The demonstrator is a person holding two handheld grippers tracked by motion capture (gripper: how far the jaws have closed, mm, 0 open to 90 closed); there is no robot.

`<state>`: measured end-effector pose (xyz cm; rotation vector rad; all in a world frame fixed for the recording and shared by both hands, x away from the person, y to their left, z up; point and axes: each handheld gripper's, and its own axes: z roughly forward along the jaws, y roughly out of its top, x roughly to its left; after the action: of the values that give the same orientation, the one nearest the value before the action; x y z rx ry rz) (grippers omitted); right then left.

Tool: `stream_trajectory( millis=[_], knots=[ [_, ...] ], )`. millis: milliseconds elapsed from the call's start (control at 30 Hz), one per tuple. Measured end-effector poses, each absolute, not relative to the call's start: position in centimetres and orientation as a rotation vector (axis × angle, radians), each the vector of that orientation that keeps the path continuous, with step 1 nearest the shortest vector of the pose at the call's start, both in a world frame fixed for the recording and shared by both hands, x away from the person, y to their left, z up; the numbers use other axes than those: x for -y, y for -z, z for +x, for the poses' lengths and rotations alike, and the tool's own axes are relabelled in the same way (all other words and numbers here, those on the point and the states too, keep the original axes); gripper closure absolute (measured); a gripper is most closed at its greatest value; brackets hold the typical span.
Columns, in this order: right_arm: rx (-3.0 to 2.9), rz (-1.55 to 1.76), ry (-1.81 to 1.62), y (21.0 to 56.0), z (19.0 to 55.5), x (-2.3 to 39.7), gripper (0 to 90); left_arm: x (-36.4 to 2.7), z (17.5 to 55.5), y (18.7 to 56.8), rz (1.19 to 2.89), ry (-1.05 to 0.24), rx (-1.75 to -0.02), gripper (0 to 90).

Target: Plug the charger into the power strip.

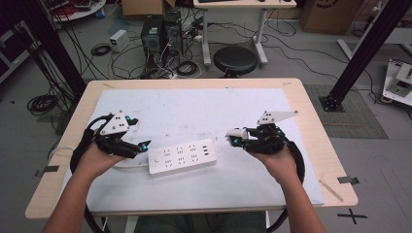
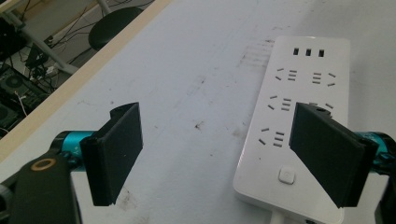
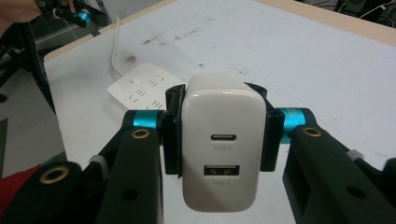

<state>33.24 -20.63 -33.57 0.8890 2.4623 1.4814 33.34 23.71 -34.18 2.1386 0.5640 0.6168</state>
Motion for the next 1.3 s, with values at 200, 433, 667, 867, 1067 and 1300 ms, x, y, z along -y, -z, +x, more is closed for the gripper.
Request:
stream_trajectory(
  millis=[200, 433, 667, 867, 1067, 1300],
  knots=[
    [-2.487, 0.835, -1.426, 33.5, 33.7, 19.7, 63.1, -24.0, 33.6, 34.3, 2.135, -0.606, -0.573, 17.4],
    [-2.465, 0.765, -1.315, 33.3, 34.6, 18.0, 63.1, -24.6, 33.9, 34.9, 2.138, -0.588, -0.591, 17.4],
    [-2.472, 0.736, -1.022, 33.6, 36.2, 16.3, 63.1, -25.4, 33.8, 35.4, 2.143, -0.587, -0.608, 17.4],
    [-2.559, 0.657, -0.889, 33.4, 37.0, 15.7, 63.1, -26.1, 33.7, 35.9, 2.146, -0.583, -0.626, 17.4],
    [-2.692, 0.533, -0.807, 32.7, 37.9, 14.8, 63.1, -26.3, 33.7, 36.4, 2.155, -0.576, -0.633, 17.4],
    [-2.82, 0.397, -0.727, 32.3, 39.5, 13.4, 63.1, -26.1, 33.8, 36.6, 2.165, -0.569, -0.633, 17.4]
  ],
)
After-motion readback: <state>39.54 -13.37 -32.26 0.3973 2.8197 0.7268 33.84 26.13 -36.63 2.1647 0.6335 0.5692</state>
